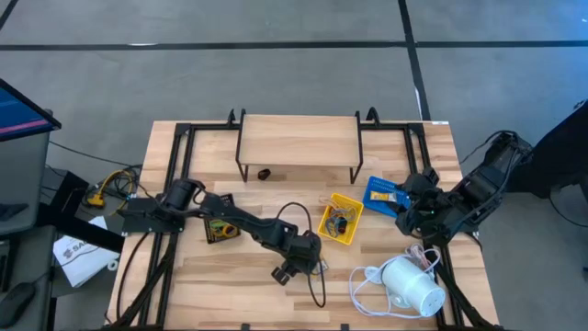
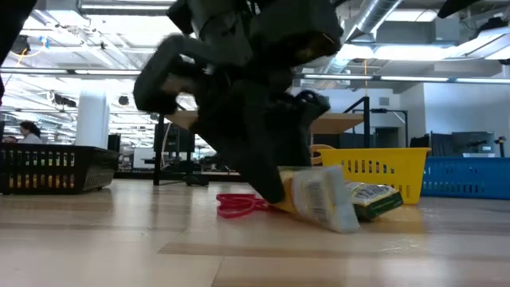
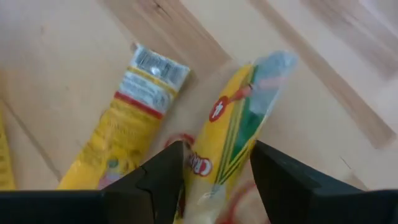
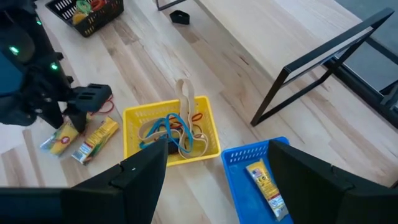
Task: Pick & Place Office Desk Supplies
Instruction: Put the yellow crayon box into the blue bin
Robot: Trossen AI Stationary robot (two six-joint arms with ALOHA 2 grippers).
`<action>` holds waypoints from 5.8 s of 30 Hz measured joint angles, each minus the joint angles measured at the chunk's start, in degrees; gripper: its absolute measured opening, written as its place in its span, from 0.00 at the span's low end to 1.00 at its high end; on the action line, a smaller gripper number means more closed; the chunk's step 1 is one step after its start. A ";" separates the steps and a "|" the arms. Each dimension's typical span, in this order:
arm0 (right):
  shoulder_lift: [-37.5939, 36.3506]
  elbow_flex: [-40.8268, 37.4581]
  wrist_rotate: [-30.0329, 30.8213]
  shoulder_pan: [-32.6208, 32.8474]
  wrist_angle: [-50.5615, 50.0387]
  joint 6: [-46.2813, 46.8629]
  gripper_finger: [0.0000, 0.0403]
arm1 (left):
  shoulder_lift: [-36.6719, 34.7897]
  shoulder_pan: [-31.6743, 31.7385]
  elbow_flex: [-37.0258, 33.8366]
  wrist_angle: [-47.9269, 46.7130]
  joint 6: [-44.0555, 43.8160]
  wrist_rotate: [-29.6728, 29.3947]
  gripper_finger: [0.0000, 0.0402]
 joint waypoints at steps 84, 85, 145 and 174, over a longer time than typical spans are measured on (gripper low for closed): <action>1.64 5.10 14.00 5.60 -3.93 -2.02 0.68 | -10.57 22.46 0.69 46.79 -0.71 10.81 0.16; 1.64 5.07 13.98 5.59 -3.95 -2.19 0.68 | -10.57 22.31 0.75 46.89 -1.10 11.09 0.16; 10.64 5.05 38.38 6.89 43.54 -47.28 0.68 | -10.57 21.51 0.84 70.69 -15.76 25.68 0.16; 10.64 5.05 26.91 -1.14 59.58 -65.13 0.68 | -10.57 20.87 0.84 71.61 -15.74 27.34 0.16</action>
